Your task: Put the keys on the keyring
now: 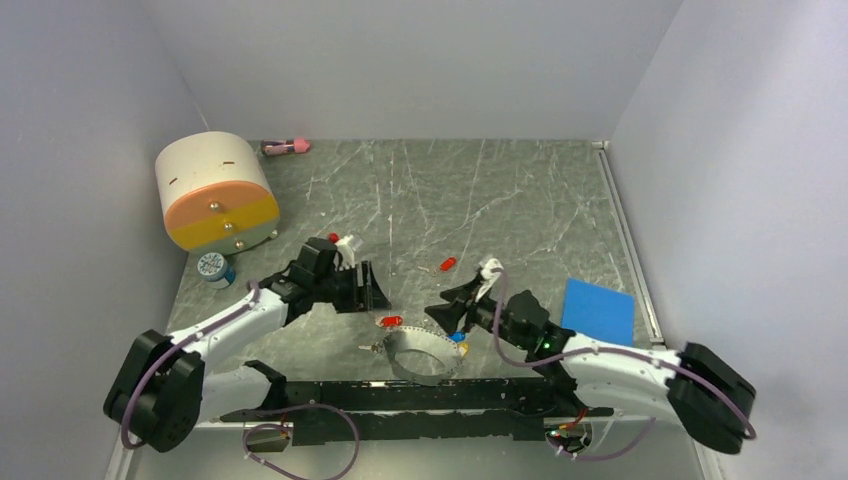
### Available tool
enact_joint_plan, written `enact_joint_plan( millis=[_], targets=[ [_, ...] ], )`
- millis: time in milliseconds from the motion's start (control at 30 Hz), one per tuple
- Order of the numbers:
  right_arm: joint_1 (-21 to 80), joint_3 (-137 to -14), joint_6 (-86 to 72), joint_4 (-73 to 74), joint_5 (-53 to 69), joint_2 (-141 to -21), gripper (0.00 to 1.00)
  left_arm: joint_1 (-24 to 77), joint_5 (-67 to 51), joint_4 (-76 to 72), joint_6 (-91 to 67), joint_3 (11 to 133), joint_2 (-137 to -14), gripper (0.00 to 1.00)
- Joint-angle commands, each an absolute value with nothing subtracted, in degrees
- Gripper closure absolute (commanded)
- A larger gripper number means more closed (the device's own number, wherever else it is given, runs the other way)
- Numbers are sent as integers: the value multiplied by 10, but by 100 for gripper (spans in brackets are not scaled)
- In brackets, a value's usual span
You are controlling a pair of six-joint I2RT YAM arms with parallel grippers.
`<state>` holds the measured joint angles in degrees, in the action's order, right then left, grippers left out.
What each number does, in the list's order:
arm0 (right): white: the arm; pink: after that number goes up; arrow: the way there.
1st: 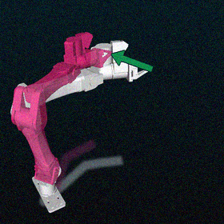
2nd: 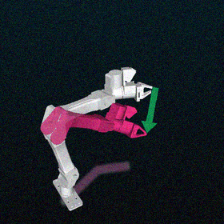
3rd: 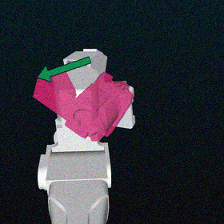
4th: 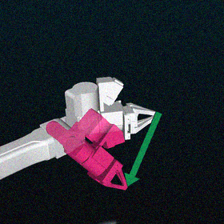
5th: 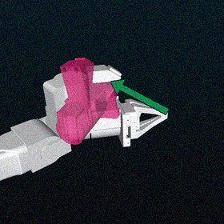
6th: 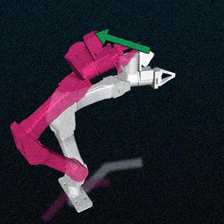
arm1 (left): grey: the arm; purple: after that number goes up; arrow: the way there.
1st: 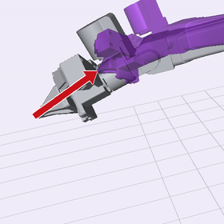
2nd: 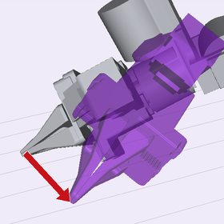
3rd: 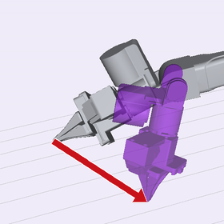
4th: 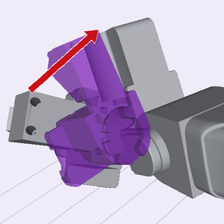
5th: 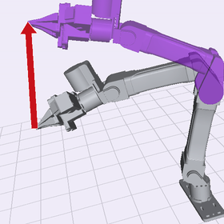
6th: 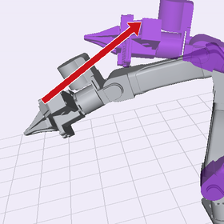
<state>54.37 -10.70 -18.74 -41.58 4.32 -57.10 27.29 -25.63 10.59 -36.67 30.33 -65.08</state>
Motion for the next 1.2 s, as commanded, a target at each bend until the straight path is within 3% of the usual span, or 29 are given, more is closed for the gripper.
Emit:
enact_joint_plan(
  millis=[0, 167, 367, 767, 1167],
  targets=[
    [538, -76, -349, -247, -98, -433, 44, 350, -236, 84, -352, 337, -674, 32],
    [535, -69, -513, -13, -168, -277, 48, 450, -158, 120, -321, 374, -709, 32],
    [535, -42, -629, 106, -95, -185, 48, 515, -130, 116, -298, 388, -746, 34],
    [537, -66, -683, 123, 74, -371, 38, 584, -99, 72, -318, 371, -762, 35],
    [539, -62, -705, 181, 98, -365, 34, 587, -69, 80, -323, 395, -795, 33]
  ],
)
